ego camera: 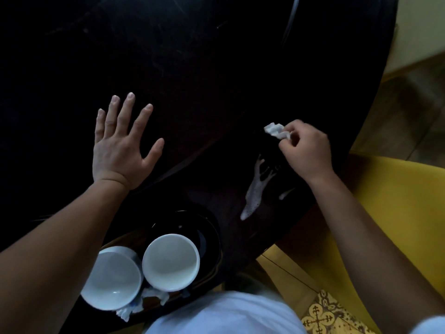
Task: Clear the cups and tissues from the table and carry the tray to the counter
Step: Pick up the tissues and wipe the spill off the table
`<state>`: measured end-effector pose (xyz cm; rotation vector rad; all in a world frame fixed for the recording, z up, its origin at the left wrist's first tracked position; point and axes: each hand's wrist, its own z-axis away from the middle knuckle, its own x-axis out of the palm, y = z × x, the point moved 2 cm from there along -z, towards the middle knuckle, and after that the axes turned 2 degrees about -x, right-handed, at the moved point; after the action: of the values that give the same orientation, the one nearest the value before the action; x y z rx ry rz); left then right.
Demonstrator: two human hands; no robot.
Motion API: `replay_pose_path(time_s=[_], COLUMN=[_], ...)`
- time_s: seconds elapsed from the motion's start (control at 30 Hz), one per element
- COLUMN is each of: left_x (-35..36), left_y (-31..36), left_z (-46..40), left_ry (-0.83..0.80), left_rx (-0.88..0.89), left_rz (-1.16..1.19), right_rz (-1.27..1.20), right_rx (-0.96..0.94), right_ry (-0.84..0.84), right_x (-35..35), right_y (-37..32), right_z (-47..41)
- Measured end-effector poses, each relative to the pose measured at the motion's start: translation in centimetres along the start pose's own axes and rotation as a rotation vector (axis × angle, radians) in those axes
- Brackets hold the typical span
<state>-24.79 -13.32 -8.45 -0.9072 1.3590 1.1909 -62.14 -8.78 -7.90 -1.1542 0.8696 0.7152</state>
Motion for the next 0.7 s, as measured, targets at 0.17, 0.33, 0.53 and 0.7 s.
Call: replay_pose_path(time_s=[0.17,0.33,0.53,0.7], left_x=[-0.1,-0.2,-0.1,0.0], left_y=[-0.3,-0.3,0.1,0.6], left_z=[0.2,0.1,0.0,-0.2], left_ry=[-0.007,-0.012,-0.015,-0.011], left_rx=[0.002,0.004,-0.009,-0.02], left_rz=[0.001,0.006,0.001,0.002], right_rz=[0.043,-0.043,-0.132,-0.074], right_rx=[0.036,0.023,-0.012,-0.11], right_ry=[-0.091,-0.185,0.051,0.055], right_x=[1.3,2.6,0.0,1.0], right_y=[0.7,0.1,-0.3,-2.3], right_z=[2.5,6.2,2.0,-2.6])
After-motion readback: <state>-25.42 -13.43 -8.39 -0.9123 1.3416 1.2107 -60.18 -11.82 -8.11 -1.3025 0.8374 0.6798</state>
